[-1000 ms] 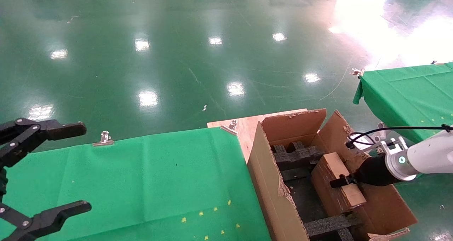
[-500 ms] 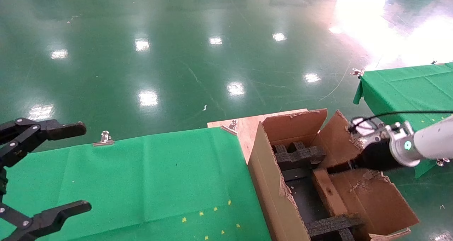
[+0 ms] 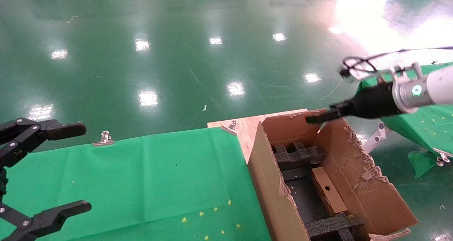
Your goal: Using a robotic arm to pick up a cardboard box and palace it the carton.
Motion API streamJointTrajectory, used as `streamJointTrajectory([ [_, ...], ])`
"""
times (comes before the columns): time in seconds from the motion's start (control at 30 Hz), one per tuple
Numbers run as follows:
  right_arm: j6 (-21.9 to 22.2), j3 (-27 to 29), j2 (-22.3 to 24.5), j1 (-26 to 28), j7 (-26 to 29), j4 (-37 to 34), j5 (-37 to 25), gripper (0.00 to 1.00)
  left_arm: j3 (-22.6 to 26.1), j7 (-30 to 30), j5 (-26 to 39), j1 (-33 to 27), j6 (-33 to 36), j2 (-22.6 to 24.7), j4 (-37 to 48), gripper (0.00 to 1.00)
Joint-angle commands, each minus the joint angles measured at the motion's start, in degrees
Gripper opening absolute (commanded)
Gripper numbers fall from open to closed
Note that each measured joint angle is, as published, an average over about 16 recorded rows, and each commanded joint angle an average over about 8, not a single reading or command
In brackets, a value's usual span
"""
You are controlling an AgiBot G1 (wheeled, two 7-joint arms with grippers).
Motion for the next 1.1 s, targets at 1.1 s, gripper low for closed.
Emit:
streamJointTrajectory([
  [1.1, -7.20, 23.21, 2.64, -9.70, -5.91, 17.61, 2.03, 1.00, 0.02, 0.02, -0.02, 0.00, -0.02, -0.02, 0.03, 1.00],
])
